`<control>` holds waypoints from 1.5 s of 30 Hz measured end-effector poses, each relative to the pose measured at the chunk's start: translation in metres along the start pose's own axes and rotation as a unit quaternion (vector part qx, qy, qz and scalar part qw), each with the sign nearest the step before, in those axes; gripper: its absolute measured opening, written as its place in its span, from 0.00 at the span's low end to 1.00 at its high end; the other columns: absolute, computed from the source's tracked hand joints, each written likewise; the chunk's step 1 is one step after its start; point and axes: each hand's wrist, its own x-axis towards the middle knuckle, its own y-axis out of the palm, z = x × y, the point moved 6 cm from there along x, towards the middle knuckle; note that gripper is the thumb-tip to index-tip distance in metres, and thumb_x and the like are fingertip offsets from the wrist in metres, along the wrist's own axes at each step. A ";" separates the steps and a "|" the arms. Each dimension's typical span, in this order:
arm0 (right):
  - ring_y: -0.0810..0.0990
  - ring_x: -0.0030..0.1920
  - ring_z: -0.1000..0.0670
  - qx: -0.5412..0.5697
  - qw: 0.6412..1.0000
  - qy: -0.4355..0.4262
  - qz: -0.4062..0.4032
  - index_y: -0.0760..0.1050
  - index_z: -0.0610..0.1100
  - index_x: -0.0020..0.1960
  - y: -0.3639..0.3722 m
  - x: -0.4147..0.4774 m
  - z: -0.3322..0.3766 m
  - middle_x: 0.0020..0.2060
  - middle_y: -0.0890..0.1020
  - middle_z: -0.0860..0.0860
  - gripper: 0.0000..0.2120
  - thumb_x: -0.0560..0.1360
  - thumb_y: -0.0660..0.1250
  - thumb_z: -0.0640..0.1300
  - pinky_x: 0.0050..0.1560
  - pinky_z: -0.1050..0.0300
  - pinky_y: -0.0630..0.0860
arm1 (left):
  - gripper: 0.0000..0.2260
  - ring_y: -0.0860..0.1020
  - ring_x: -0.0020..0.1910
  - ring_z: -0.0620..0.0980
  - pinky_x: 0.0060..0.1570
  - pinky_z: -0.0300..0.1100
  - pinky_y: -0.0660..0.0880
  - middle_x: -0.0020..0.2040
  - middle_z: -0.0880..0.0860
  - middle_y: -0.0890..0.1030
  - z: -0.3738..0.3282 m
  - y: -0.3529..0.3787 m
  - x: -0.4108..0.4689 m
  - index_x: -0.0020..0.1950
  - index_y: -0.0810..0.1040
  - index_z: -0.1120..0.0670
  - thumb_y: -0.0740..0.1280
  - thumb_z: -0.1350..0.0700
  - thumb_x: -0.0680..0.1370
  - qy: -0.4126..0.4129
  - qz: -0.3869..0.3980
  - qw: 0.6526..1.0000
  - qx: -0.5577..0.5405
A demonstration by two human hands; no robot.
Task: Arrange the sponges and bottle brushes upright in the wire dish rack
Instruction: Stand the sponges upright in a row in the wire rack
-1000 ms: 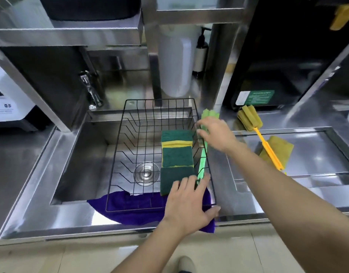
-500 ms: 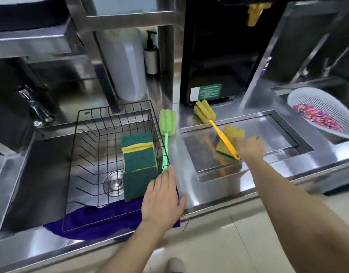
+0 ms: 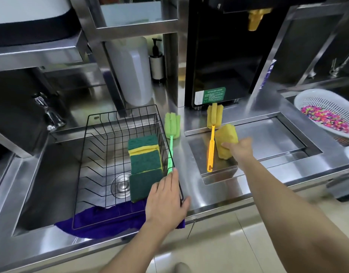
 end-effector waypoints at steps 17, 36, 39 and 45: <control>0.70 0.45 0.49 0.080 0.954 -0.287 0.024 0.64 0.42 0.53 0.078 -0.064 0.129 0.48 0.69 0.47 0.18 0.70 0.70 0.40 0.37 0.69 0.69 | 0.26 0.73 0.36 0.56 0.37 0.49 0.70 0.37 0.53 0.76 0.043 -0.013 -0.015 0.41 0.77 0.56 0.53 0.35 0.74 -0.070 -0.102 0.992 0.006; 0.66 0.63 0.39 -0.402 0.764 -0.494 0.104 0.66 0.36 0.58 0.251 -0.084 0.150 0.61 0.68 0.39 0.21 0.68 0.69 0.30 0.55 0.45 0.72 | 0.26 0.71 0.42 0.56 0.43 0.53 0.70 0.43 0.55 0.75 0.046 -0.006 -0.011 0.46 0.74 0.55 0.50 0.35 0.73 -0.082 -0.019 0.996 0.007; 0.67 0.64 0.38 -0.454 0.726 -0.507 0.099 0.65 0.36 0.61 0.262 -0.084 0.144 0.62 0.68 0.38 0.23 0.70 0.71 0.33 0.55 0.44 0.73 | 0.26 0.72 0.41 0.56 0.43 0.53 0.71 0.42 0.54 0.76 0.046 -0.006 -0.011 0.46 0.75 0.55 0.50 0.35 0.73 -0.084 -0.021 0.996 0.008; 0.72 0.61 0.37 -0.566 0.630 -0.520 0.114 0.63 0.38 0.63 0.271 -0.076 0.139 0.61 0.72 0.37 0.21 0.73 0.67 0.39 0.57 0.44 0.70 | 0.24 0.72 0.41 0.55 0.43 0.53 0.72 0.42 0.54 0.76 0.045 -0.005 -0.010 0.46 0.74 0.55 0.51 0.35 0.74 -0.079 -0.020 0.997 0.014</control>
